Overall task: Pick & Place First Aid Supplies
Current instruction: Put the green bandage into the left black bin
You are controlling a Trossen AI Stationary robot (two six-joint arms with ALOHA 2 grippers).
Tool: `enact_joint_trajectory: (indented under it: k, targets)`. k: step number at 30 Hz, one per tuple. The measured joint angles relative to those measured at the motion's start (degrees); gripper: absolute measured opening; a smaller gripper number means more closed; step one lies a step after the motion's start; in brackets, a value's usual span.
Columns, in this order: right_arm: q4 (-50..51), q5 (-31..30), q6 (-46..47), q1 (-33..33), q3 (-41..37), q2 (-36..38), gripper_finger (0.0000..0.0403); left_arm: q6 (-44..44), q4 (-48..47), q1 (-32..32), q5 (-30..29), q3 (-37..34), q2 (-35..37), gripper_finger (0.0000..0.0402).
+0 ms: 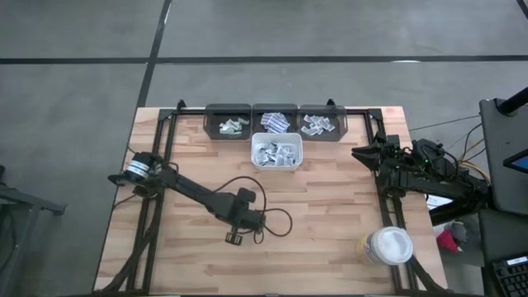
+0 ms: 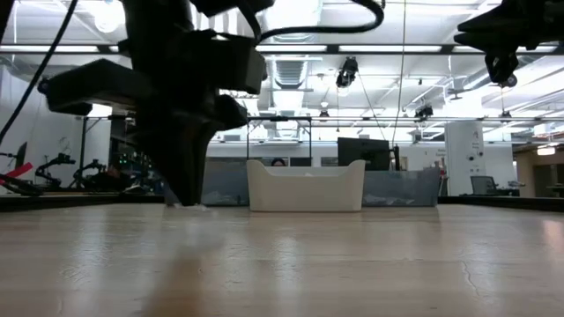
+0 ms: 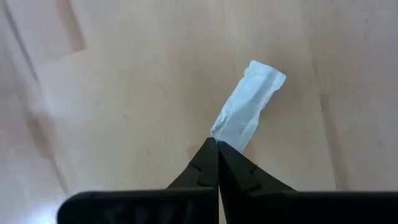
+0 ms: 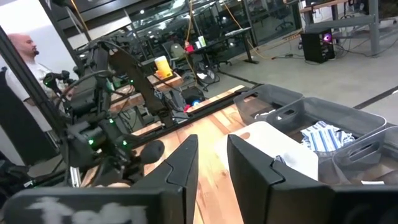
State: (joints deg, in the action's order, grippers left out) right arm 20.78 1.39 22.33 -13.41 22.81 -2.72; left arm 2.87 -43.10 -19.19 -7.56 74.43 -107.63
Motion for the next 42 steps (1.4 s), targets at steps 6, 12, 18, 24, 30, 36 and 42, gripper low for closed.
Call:
enact_joint_trajectory:
  k: [6, 12, 18, 24, 30, 36, 42]
  targets:
    - [0.0, 0.0, 0.0, 0.0, 0.0, 0.0, 0.007, -0.6, -0.8, 0.5, -0.5, 0.0, 2.5, 0.0001]
    - [0.0, 0.0, 0.0, 0.0, 0.0, 0.0, 0.0065, 1.7, -6.5, 2.2, -9.6, 0.1, 9.8, 0.0001]
    - [0.0, 0.0, 0.0, 0.0, 0.0, 0.0, 0.0074, 7.0, -11.1, 8.3, -25.3, 0.1, 20.3, 0.0]
    - [0.0, 0.0, -0.2, 0.0, 0.0, 0.0, 0.0084, 4.3, -10.7, 21.0, -34.5, 0.1, 25.4, 0.0]
    - [0.0, 0.0, -0.2, 0.0, 0.0, 0.0, 0.0089, -8.2, -5.0, 38.0, -26.3, -0.7, 24.5, 0.0]
    - [0.0, 0.0, -0.2, 0.0, 0.0, 0.0, 0.0079, -13.8, 3.8, 52.4, -11.8, -6.1, 23.4, 0.0]
    - [0.0, 0.0, -0.2, 0.0, 0.0, 0.0, 0.0068, -15.7, 7.3, 59.5, -5.2, -11.5, 21.1, 0.0]
